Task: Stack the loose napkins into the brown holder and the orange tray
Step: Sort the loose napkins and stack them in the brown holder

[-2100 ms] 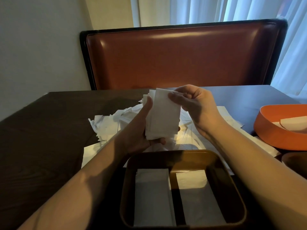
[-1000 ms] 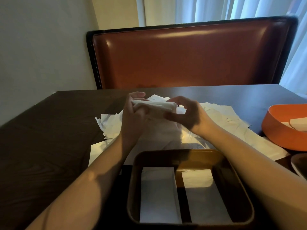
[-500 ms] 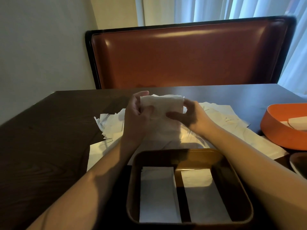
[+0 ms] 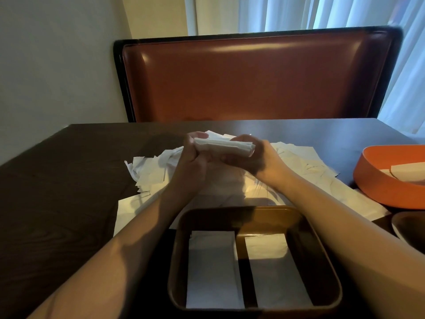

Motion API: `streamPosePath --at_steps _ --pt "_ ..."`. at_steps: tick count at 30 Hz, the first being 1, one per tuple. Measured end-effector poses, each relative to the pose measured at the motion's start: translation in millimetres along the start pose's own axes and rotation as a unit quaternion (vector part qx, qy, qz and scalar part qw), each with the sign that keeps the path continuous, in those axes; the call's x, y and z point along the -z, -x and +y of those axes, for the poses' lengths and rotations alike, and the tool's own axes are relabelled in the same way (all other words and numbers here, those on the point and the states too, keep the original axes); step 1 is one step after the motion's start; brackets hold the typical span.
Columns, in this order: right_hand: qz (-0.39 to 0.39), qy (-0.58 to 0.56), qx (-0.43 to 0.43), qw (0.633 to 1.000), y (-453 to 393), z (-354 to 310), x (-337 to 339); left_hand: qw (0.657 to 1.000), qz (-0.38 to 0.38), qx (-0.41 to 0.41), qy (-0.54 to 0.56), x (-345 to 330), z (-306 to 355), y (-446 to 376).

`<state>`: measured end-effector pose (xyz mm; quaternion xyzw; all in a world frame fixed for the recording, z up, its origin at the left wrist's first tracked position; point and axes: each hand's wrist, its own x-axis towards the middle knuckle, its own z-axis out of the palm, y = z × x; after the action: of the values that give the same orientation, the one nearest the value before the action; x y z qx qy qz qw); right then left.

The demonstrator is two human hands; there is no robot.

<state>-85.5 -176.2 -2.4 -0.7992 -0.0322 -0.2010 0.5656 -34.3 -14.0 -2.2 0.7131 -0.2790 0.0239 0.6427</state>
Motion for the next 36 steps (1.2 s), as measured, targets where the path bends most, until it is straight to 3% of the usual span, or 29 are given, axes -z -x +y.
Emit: streamPosePath --at_steps 6,11,13,15,18,21,25,28,32,34,36 --pt "0.028 -0.024 -0.007 0.999 2.3 -0.3 0.7 0.999 -0.005 0.025 -0.026 3.0 -0.5 -1.1" --pt "0.085 -0.155 -0.005 0.984 2.8 -14.1 9.7 0.999 -0.030 -0.039 0.013 8.5 12.0 3.6" --pt "0.072 -0.237 -0.026 0.968 2.0 -18.6 11.8 0.996 -0.050 -0.012 0.076 8.4 15.6 5.8" --pt "0.035 -0.282 -0.038 0.958 3.0 -20.9 15.9 0.972 -0.113 0.082 0.190 5.4 19.8 7.8" --pt "-0.021 -0.270 -0.036 0.962 7.4 -24.1 18.5 0.904 -0.232 0.217 0.285 7.3 22.6 8.8" --pt "-0.044 -0.206 -0.024 0.977 9.3 -24.1 16.6 0.850 -0.325 0.261 0.322 15.2 16.4 7.1" --pt "-0.044 -0.151 -0.007 0.988 10.1 -22.7 9.4 0.817 -0.372 0.255 0.358 19.0 16.8 8.4" --pt "0.007 -0.142 -0.004 0.990 6.8 -21.6 8.6 0.820 -0.338 0.264 0.379 17.9 16.2 9.9" --pt "0.140 0.107 0.051 0.983 1.8 10.7 31.5 0.855 -0.186 0.252 0.413 16.6 18.5 7.9" --pt "0.141 0.161 0.025 0.976 5.8 29.8 40.6 0.879 -0.103 0.226 0.407 16.8 22.6 7.4" --pt "0.109 0.150 -0.007 0.983 11.0 36.6 40.8 0.882 -0.051 0.213 0.418 16.0 24.2 7.6"
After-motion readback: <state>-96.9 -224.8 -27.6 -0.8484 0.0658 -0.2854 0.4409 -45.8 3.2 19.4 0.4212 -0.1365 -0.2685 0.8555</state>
